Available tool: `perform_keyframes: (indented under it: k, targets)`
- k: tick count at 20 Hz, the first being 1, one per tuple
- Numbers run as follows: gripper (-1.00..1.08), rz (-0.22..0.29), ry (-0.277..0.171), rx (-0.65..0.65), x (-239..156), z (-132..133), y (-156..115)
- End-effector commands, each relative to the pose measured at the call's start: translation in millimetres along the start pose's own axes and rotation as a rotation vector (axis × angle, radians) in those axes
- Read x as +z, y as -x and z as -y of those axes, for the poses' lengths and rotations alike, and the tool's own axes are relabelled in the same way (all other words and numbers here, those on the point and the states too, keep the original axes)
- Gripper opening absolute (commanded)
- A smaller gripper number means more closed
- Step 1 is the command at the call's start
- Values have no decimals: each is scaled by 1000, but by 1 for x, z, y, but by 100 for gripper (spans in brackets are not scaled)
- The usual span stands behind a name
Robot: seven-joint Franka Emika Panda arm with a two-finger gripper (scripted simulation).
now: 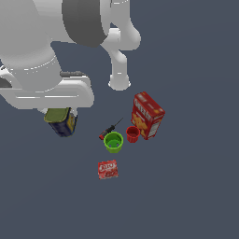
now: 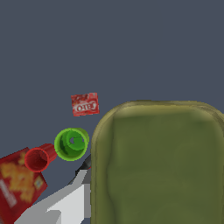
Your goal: Pick up a designated object from a clutter of objects.
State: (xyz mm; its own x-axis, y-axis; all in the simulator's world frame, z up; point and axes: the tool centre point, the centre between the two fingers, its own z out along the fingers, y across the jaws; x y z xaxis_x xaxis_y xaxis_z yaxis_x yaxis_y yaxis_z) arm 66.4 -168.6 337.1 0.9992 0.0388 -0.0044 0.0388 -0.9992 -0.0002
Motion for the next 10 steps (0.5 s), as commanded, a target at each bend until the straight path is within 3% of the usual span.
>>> perform_keyframes:
  k: [1, 10]
  targets:
    - [-100, -4, 1, 0, -15, -3, -9]
    - [-100, -4, 0, 0, -47, -10, -34]
